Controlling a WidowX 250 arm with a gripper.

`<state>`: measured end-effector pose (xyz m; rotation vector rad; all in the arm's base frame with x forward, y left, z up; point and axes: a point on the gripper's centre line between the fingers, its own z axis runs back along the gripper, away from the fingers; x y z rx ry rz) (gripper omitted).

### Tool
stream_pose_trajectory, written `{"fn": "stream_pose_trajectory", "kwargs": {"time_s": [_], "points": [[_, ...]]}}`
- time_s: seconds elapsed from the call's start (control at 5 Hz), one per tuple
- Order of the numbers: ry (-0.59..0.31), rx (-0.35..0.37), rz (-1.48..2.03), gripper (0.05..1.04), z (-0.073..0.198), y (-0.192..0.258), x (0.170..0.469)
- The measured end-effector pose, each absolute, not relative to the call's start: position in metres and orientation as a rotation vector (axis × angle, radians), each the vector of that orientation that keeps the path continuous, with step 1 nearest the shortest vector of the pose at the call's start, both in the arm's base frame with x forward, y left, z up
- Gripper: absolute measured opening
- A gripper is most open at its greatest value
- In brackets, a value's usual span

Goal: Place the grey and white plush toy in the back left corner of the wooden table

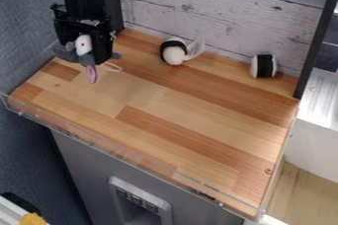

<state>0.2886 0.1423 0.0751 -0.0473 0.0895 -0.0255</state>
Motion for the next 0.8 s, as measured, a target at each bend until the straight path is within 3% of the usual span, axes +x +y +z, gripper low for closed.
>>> {"fn": "stream_pose_trajectory", "kwargs": {"time_s": [0.8], "points": [[0.097,-0.048,-0.78,1.005,0.068,0.157,0.342]]}}
